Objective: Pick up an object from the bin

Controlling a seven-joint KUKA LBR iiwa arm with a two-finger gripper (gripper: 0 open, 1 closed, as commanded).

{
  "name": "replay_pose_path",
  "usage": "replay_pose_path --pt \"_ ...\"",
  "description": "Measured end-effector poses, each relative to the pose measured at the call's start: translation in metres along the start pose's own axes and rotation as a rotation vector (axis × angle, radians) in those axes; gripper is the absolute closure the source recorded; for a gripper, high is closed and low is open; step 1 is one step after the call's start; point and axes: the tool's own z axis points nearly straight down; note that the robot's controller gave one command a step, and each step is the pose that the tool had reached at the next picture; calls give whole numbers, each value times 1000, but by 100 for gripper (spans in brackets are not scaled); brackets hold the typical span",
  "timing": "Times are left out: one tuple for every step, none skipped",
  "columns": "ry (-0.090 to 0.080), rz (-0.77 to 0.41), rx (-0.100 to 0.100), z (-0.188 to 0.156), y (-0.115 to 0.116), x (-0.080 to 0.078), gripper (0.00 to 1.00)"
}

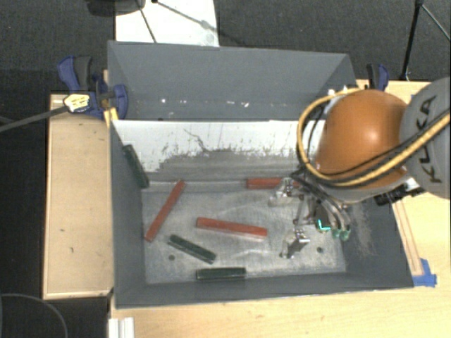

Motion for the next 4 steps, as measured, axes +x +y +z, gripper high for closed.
replay_pose_path --pt "-8 2 -1 -4 0 -2 0" --pt "-9 2 -1 -2 -1 -3 0" --pt "4 -124 1 32 4 -24 0" --pt "-27 -185 1 28 5 -38 0"
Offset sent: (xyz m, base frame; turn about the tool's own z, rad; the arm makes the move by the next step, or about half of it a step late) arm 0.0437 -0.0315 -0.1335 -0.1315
